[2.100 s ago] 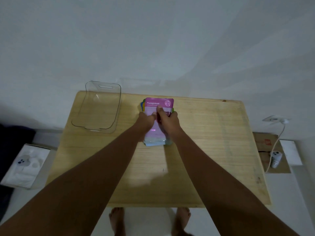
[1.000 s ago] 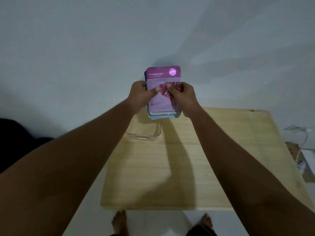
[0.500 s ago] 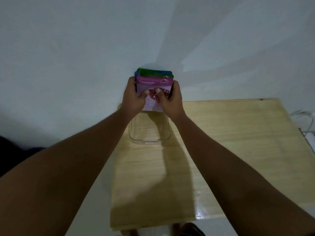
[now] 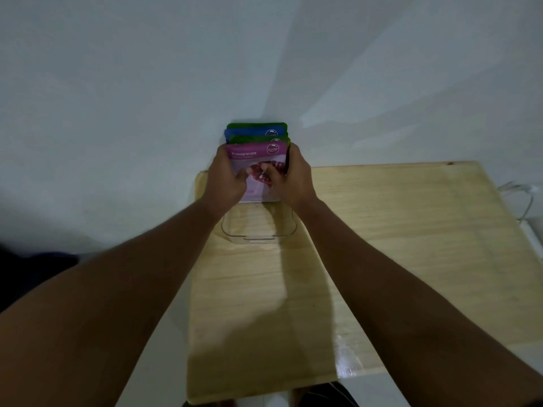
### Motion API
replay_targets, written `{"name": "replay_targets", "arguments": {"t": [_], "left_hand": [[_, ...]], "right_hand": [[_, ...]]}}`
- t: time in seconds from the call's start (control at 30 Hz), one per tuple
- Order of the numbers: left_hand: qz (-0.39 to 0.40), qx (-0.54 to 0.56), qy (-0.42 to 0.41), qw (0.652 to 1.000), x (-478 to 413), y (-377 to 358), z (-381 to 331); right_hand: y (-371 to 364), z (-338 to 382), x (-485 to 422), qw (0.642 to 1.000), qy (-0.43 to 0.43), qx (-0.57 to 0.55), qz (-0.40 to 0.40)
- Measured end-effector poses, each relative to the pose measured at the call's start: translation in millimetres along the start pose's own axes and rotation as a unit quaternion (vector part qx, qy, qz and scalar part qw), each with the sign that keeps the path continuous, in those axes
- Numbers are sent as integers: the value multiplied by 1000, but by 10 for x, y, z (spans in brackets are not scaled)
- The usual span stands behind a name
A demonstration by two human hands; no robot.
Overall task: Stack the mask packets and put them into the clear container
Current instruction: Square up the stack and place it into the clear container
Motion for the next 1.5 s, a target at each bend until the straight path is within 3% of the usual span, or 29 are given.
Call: {"name": "replay_targets", "arguments": {"t": [0.23,0.33,0.43,0.57,1.1,1.23,1.5], "left_hand": [[-18,30,-48,998,40,60,28],[-45,-75,-48,995,62,33,81],[-25,-213,-31,976,132,-16,109],[-14,-246,-17,969,122,-42,78],[-42,-16,-43,998,193,66,86],[-12,-13,-39,999,199,76,73],[-26,30,-14,999,191,30,-12]], "right_hand": [[35,31,93,997,15,6,-80],[13,29,110,997,-6,22,-73],[-23,-21,169,998,-12,34,-47],[-69,-92,196,998,-19,53,-40],[-32,-93,183,999,-40,-8,-29],[-46,-58,177,998,-36,-6,-44],[-50,62,206,998,-37,-35,-46]]}}
Point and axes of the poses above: each hand's wrist, its own x-axis away from the middle knuckle, its own y-axis out of the back of the hand, z = x × y, the point moved 1 cm from there along -x, towards the middle knuckle, and after that the axes turned 7 degrees about x, right-handed, at the moved point
